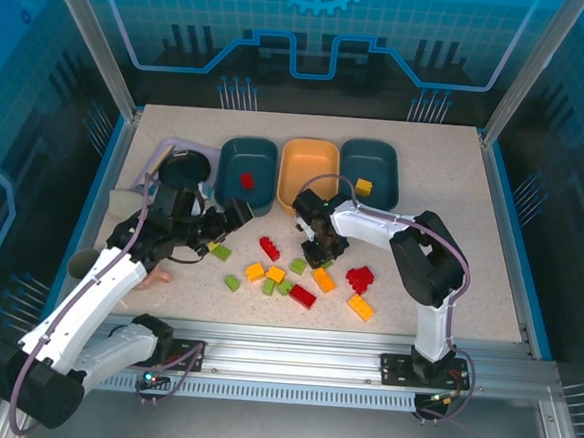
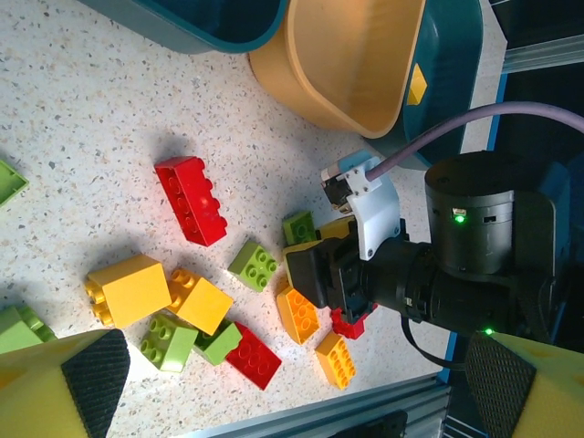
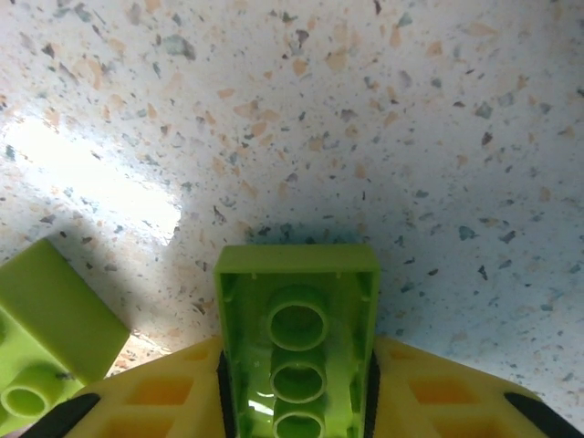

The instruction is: Sort the legos into containers by color

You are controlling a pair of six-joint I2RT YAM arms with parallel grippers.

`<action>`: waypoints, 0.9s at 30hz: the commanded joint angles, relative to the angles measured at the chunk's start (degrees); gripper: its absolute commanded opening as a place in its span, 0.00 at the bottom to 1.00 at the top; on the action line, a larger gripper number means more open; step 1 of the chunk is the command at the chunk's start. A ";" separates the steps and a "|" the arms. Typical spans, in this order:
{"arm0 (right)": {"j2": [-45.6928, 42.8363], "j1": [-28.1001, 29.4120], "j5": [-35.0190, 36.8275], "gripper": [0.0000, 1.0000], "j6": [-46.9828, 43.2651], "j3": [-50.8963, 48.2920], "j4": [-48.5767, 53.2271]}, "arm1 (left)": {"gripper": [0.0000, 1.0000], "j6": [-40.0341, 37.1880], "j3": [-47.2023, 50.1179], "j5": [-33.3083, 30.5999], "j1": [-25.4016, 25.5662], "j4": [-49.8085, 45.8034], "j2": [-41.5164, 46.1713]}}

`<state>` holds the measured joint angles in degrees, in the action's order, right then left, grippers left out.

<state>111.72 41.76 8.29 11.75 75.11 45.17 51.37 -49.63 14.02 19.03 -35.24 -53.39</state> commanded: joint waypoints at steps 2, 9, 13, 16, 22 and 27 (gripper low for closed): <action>-4.62 1.04 4.18 0.35 2.15 0.64 0.44 | 0.99 1.62 1.08 1.11 0.44 0.00 1.81; -8.70 0.08 3.82 0.35 5.33 10.06 4.21 | 0.99 0.01 -1.53 0.44 0.18 2.52 -0.98; -2.59 -3.51 1.71 0.35 8.03 19.59 4.82 | 0.99 -1.39 -6.70 1.04 -0.73 4.91 -7.18; 3.98 -6.34 0.15 0.35 9.81 28.44 5.73 | 0.99 -2.20 -10.31 1.16 -2.07 6.79 -11.73; 19.44 -9.38 -0.67 0.35 11.89 45.69 10.13 | 0.99 -3.81 -16.07 1.41 -3.71 8.83 -19.44; 29.68 -10.88 -0.27 0.36 13.10 56.67 14.61 | 0.99 -4.24 -17.43 1.70 -3.78 9.62 -22.02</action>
<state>137.99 31.62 8.73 23.00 126.65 54.02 48.97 -65.25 14.46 15.53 -26.50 -74.63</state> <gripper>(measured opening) 0.362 0.987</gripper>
